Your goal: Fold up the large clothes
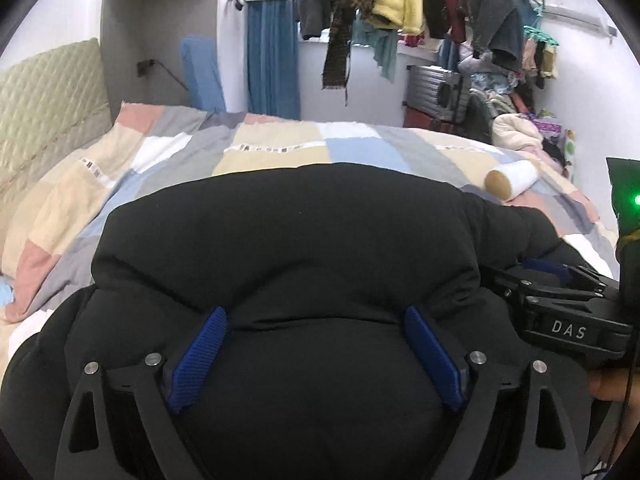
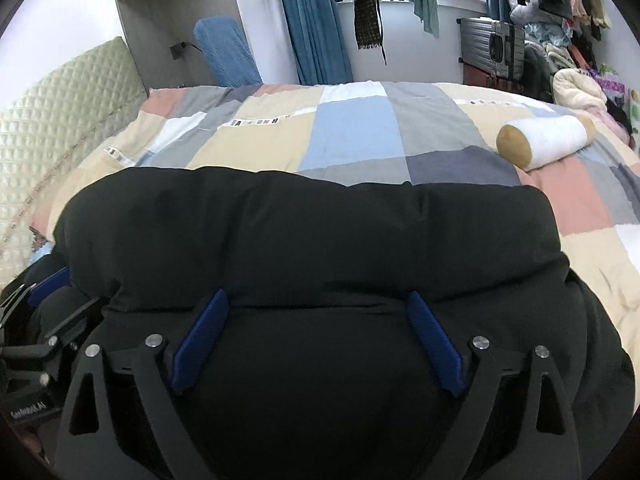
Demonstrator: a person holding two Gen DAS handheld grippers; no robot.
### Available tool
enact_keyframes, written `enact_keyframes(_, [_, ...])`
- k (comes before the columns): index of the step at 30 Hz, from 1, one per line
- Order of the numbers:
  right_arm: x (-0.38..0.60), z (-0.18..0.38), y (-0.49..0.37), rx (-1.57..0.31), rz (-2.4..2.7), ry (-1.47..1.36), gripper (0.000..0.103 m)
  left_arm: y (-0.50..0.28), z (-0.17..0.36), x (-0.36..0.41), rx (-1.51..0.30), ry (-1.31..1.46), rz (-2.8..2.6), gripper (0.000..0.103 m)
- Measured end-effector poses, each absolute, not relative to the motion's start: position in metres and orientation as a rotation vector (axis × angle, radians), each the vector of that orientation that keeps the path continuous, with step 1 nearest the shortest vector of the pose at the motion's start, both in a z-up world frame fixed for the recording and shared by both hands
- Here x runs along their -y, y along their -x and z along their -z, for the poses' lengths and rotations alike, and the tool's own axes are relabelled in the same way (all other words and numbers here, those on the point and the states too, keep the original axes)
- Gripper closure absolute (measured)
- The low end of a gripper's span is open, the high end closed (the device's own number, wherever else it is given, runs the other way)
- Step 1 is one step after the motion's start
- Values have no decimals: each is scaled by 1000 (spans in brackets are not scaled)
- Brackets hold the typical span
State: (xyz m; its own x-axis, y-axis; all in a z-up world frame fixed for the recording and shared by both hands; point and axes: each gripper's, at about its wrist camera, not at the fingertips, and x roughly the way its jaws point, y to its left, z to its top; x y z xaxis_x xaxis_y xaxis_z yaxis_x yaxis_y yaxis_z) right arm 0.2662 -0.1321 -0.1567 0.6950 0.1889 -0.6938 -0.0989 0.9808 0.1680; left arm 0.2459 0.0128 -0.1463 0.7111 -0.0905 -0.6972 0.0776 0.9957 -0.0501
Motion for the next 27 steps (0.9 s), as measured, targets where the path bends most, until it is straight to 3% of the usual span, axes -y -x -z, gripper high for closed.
enact_keyframes(11, [137,148,-253,-758,-183,-123,10,-226,130,-22,-756,9,101,12])
enact_keyframes(17, [163,122,-233,-719,-180,-120,10,-195,100,-73,-638,39,-48,12])
enact_keyframes(23, [194,139,-223,-773,-143,-80,10,-213,131,-107,-768,99,-78,12])
enact_keyframes(27, [203,146,-230,-805,-147,-120,10,-209,141,-100,-763,49,-101,12])
